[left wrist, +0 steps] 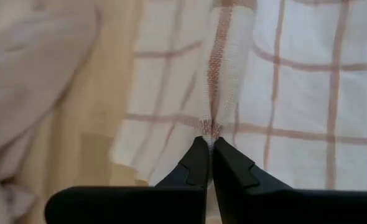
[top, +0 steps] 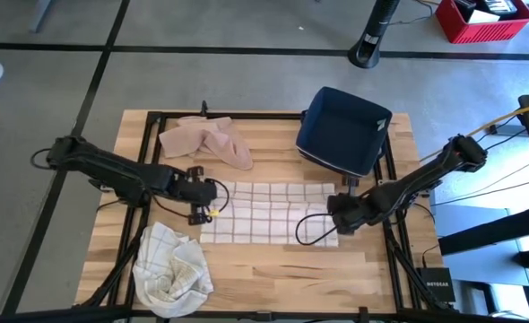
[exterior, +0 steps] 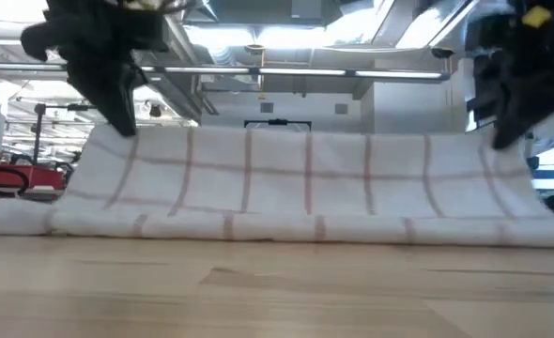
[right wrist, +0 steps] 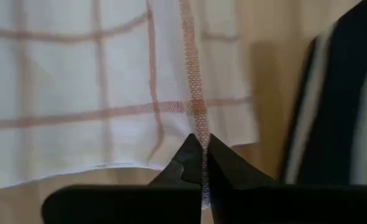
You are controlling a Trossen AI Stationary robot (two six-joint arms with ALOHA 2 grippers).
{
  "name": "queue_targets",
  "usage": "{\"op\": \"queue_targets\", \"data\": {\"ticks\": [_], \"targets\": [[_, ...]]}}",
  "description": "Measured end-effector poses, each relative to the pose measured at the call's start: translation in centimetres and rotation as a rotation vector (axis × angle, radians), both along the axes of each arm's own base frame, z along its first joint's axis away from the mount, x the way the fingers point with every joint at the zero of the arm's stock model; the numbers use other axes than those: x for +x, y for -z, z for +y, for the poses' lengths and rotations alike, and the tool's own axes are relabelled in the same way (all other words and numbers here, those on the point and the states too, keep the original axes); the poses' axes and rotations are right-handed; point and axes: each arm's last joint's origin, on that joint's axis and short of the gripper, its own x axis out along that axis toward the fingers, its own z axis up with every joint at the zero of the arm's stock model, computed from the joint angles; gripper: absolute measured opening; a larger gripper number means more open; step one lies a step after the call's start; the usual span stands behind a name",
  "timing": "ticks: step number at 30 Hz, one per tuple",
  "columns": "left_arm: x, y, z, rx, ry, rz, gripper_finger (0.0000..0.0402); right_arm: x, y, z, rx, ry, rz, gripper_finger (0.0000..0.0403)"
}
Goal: Fold towel
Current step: Fold the white with red-stripe towel
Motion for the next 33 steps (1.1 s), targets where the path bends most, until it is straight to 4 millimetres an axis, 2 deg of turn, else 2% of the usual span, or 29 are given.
{"op": "queue_targets", "data": {"ticks": [5,12,14,17,19,24,28,33], "targets": [[-1.0,-2.0,1.3,0.088,-0.026,-0.078,0.0001,0.1,-2.2,-0.6,-0.086,0.008,-0.094,0.0005],[-1.7,-3.8,3.2,0.315,-0.053,-0.128,0.0001,-0.2,-4.1,-2.9,-0.208,0.083,-0.191,0.0004],[-1.6,-4.6,2.6,0.349,-0.043,-0.186,0.0001,-0.1,-4.7,-2.9,-0.26,0.081,-0.236,0.0004],[-1.5,-4.7,0.3,0.381,0.047,-0.246,0.0,-0.1,-4.8,-1.5,-0.29,0.017,-0.285,0.0004],[-1.5,-3.5,-1.6,0.39,0.12,-0.254,0.0,0.0,-4.2,-0.1,-0.308,-0.039,-0.311,0.0004],[-2.3,1.5,-5.9,0.328,0.193,-0.206,0.0,-0.4,-0.1,3.3,-0.222,-0.155,-0.306,0.0004],[-3.1,5.3,-8.2,0.209,0.179,-0.122,0.0003,-1.1,3.5,5.0,-0.076,-0.169,-0.228,0.0007],[-2.4,7.8,-10.2,0.031,0.232,-0.047,0.0005,-1.3,5.8,6.3,0.069,-0.161,-0.09,0.0009]]}}
